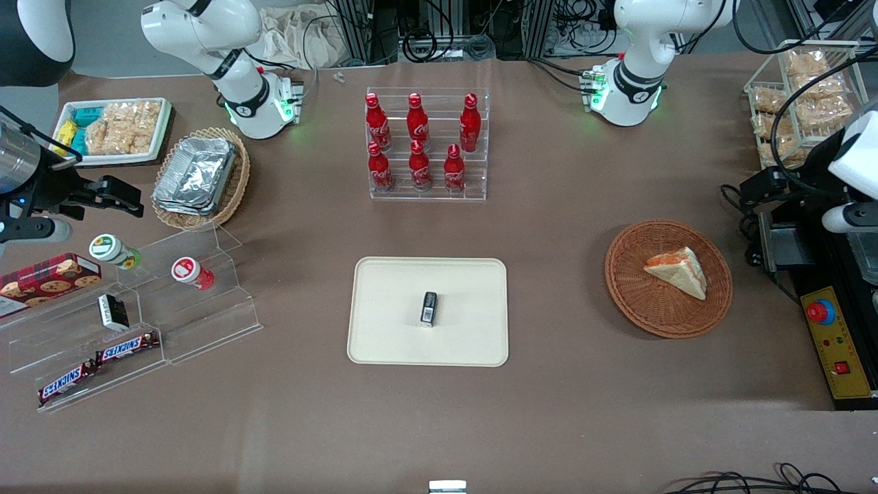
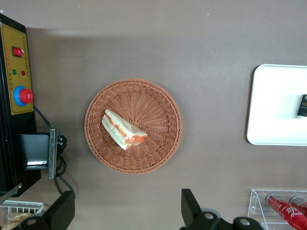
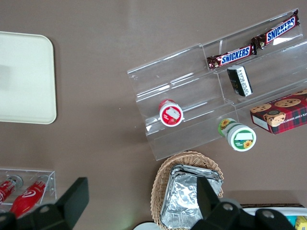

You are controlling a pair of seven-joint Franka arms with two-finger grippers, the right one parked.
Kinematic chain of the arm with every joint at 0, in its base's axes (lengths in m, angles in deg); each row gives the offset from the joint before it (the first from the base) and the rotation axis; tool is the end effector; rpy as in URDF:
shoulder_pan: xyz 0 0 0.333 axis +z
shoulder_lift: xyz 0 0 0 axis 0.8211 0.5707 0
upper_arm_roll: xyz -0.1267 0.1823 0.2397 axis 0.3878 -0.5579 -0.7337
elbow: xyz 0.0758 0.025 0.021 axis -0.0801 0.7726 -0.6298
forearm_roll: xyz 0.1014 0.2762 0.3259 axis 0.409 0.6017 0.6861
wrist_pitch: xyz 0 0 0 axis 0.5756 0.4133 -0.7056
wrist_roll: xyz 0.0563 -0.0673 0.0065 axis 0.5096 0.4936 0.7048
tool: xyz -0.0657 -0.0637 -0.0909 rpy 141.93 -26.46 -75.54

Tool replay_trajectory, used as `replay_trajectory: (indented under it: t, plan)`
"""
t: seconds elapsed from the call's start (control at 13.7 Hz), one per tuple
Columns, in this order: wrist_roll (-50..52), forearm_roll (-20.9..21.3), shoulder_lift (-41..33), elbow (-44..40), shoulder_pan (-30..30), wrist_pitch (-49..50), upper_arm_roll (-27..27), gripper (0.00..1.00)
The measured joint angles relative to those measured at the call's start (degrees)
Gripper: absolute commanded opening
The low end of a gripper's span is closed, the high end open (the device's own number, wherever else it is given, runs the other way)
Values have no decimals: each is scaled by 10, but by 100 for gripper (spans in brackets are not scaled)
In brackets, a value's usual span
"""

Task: Place sandwich from basket to tray
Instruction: 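Move the left gripper toward the wicker basket with the sandwich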

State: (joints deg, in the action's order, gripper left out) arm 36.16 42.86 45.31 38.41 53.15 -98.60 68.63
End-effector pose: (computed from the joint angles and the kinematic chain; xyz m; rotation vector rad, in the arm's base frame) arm 0.6166 -0.0319 0.6272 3.1165 0.0128 0.0533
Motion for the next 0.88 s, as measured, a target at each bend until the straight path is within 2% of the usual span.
replay_trajectory:
  t: [0.37,0.66,0.88]
  plan:
    - [33,0,2,-5,1,5,-2,100]
    - [242,0,30,7,6,4,-8,100]
    - [335,0,56,78,22,-69,-9,100]
